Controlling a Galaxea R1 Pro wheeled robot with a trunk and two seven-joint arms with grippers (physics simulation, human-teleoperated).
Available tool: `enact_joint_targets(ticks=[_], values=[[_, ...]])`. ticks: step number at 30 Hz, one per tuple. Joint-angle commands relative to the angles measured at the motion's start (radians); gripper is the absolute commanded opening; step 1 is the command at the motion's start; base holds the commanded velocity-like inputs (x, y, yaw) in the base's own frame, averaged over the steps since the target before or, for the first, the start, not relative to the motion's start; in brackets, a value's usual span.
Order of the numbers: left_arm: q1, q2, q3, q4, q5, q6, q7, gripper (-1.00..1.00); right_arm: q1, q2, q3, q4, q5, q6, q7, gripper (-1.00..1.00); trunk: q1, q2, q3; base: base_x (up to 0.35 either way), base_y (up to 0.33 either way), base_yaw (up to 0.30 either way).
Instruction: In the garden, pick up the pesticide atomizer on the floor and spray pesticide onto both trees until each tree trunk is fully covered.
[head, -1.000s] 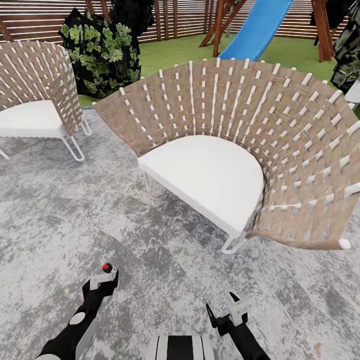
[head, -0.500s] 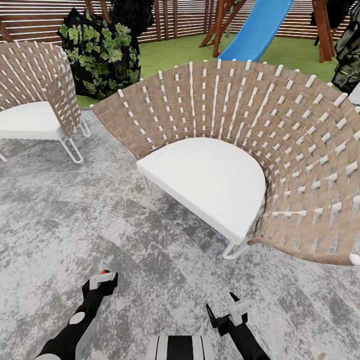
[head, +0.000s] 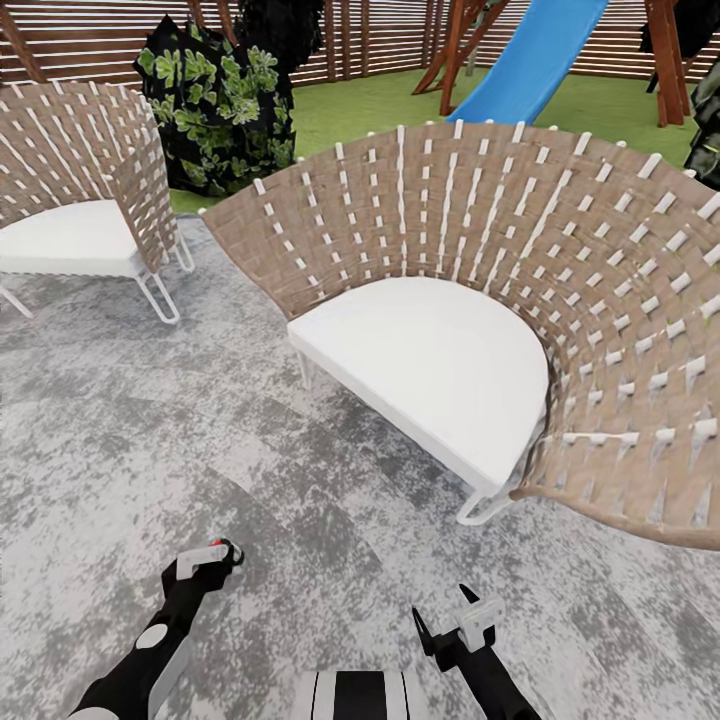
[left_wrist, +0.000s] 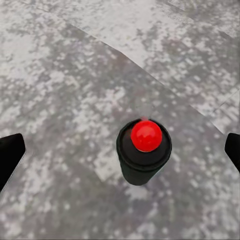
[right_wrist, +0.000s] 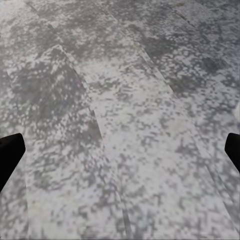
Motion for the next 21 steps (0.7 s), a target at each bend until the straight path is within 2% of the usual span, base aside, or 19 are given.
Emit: enact_joint_targets(ticks=[1, 10, 15, 21], values=[[0.0, 0.0, 0.0, 0.0, 0.0, 0.0, 0.0, 1.0, 0.0, 0.0, 0.0, 0.0, 0.0, 0.0, 0.0, 1.0, 0.0, 0.0, 0.0, 0.031, 0.032, 0.007], [0.001, -0.006, -0.003, 0.0, -0.001, -0.001, 0.0, 1.0, 0.0, 0.0, 0.0, 0.0, 0.0, 0.0, 0.0, 1.0, 0.0, 0.0, 0.0, 0.006, 0.006, 0.001], [0.002, -0.007, -0.001, 0.0, -0.001, -0.001, 0.0, 1.0, 0.0, 0.0, 0.0, 0.0, 0.0, 0.0, 0.0, 1.0, 0.0, 0.0, 0.0, 0.14, -0.064, 0.0], [0.002, -0.007, 0.002, 0.0, 0.0, -0.001, 0.0, 1.0, 0.0, 0.0, 0.001, 0.0, 0.0, 0.0, 0.0, 1.0, 0.0, 0.0, 0.0, 0.025, -0.012, 0.0]])
